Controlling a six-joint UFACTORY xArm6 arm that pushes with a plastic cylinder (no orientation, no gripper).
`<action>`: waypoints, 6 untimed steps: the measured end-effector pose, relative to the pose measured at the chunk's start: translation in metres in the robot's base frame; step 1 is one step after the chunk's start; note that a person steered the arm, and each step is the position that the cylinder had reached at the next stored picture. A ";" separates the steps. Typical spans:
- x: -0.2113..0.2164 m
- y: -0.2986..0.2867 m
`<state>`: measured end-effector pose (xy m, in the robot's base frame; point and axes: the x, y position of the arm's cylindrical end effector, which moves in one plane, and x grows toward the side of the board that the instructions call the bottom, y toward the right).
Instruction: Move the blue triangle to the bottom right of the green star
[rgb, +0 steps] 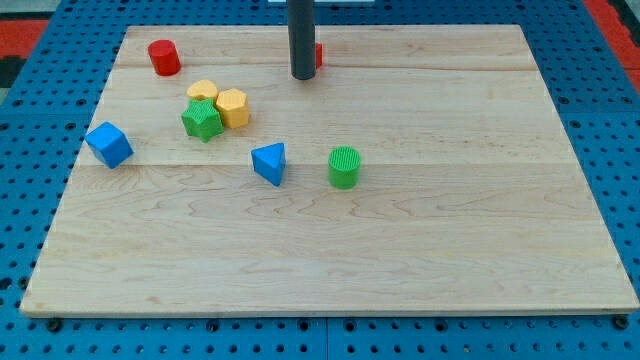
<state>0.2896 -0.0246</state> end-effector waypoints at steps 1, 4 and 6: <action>0.004 0.000; 0.089 0.008; 0.157 -0.001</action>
